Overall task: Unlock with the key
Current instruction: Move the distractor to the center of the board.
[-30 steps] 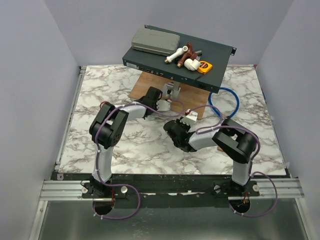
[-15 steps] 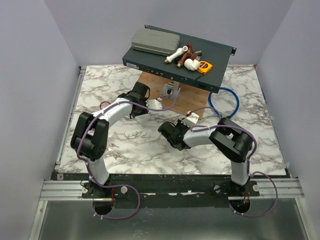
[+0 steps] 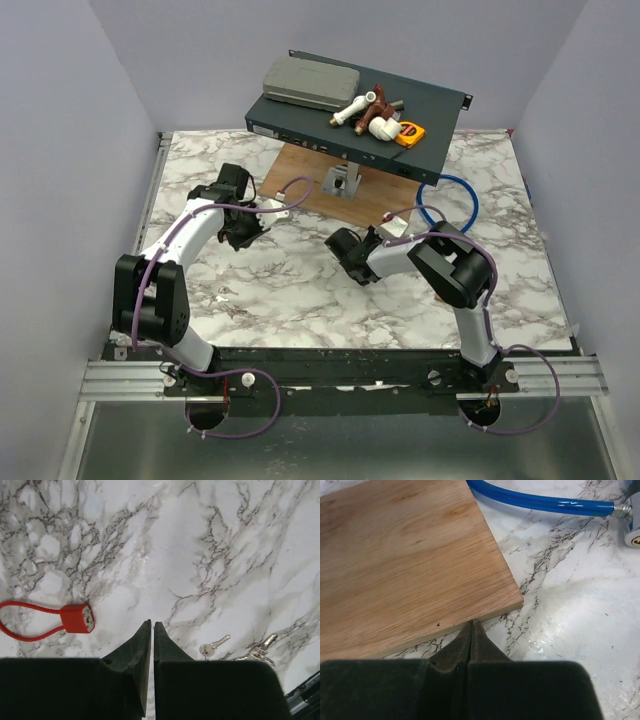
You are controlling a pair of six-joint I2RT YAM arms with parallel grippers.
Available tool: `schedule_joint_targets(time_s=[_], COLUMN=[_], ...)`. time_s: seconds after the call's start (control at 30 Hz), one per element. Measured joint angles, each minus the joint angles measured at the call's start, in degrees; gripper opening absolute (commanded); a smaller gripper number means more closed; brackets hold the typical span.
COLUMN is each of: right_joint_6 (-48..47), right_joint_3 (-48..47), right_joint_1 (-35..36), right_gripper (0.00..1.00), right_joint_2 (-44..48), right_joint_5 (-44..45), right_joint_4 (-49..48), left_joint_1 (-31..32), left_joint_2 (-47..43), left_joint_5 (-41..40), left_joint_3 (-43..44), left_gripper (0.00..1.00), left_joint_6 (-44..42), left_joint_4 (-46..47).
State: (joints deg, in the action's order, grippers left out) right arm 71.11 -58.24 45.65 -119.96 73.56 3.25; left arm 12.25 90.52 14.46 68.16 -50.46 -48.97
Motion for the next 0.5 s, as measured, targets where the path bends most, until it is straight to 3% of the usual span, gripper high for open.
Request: schedule_joint_targets(time_s=[0.23,0.5], right_joint_6=[-7.45,-8.48], right_joint_3=[-2.80,-2.86], right_joint_1=[-2.12,-7.41], right_gripper=[0.01,0.01], right_joint_2=[-2.25,-3.30], right_joint_5=[0.85,0.83], right_joint_4=[-0.96,-6.64], left_joint_1=[-3.61,-5.03], left_joint_2=[-0.61,-0.61], left_joint_5=[2.91,5.31], left_joint_3=[-0.98,-0.98], left_gripper=[0.06,0.08], left_joint_6=[0.63,2.16], left_joint_4=[-2.51,-3.61])
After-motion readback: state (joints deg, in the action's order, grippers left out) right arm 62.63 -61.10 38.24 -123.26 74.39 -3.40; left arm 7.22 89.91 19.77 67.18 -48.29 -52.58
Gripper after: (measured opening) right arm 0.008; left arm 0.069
